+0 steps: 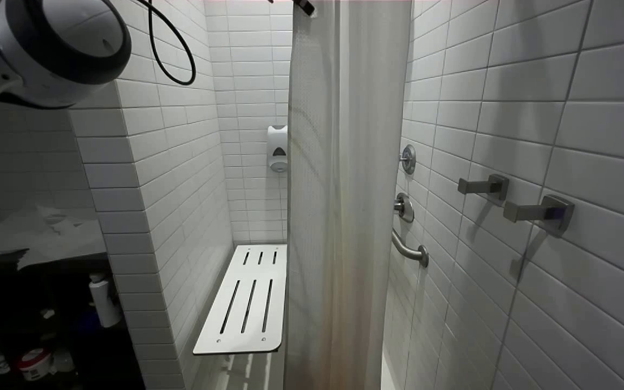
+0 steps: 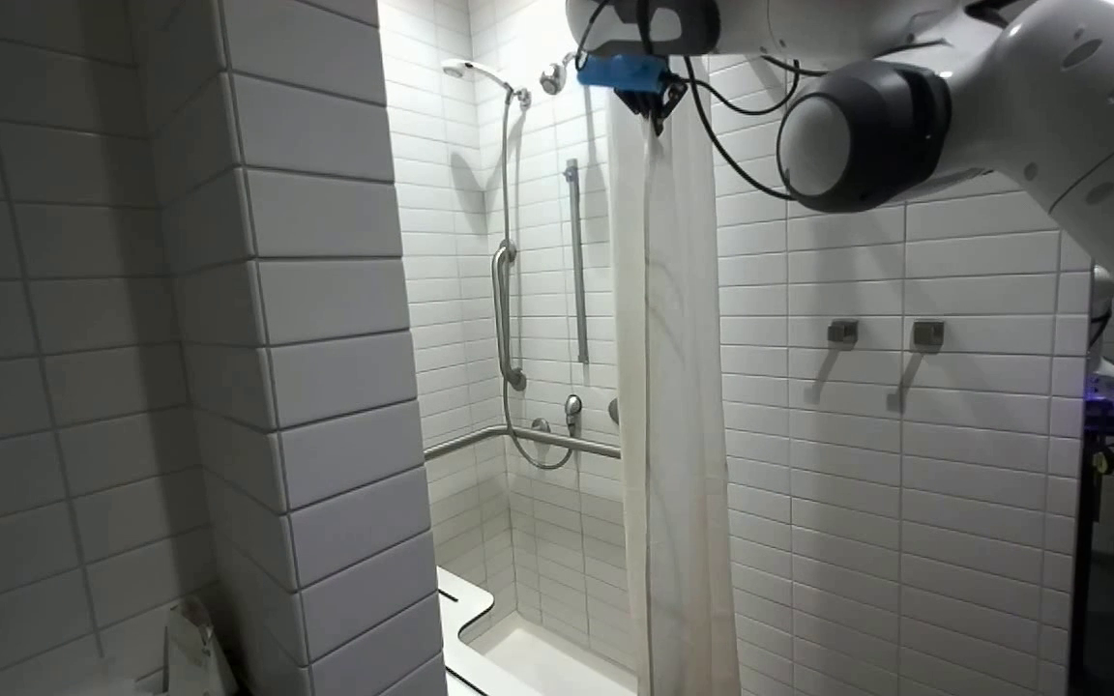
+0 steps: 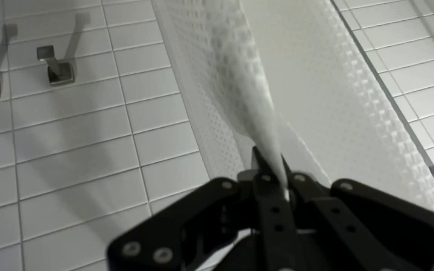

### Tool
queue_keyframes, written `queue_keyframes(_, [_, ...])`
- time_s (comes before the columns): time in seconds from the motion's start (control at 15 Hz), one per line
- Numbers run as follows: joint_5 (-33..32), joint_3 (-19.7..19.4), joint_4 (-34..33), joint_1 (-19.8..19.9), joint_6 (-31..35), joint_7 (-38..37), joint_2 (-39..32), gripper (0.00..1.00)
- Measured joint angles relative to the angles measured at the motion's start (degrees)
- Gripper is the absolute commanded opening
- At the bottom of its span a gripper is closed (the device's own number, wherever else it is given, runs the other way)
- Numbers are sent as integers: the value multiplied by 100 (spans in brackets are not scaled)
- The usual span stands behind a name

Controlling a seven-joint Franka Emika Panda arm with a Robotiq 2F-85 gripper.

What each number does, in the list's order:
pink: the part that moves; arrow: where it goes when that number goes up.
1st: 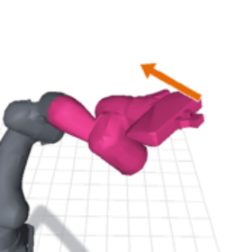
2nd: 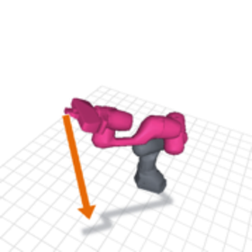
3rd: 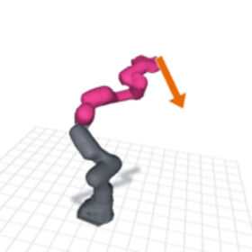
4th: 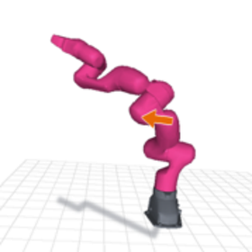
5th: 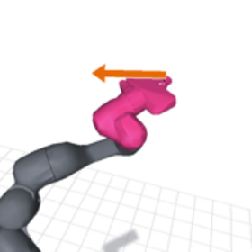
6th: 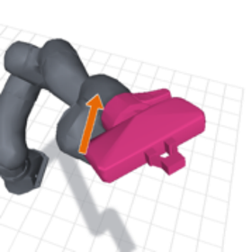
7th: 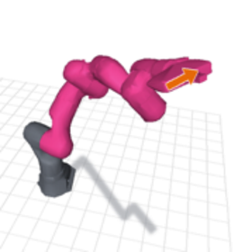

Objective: Move the shower curtain to the right

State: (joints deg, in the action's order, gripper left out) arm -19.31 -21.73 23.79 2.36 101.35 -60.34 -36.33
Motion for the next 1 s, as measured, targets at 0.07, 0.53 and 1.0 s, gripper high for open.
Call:
queue_keyframes(0.07, [147, 49, 20, 20, -48, -103, 60, 0])
queue_keyframes(0.53, [1100, 498, -38, 373, -523, -831, 370, 27])
queue_keyframes(1.0, [1588, 917, -71, 616, -574, -948, 457, 70])
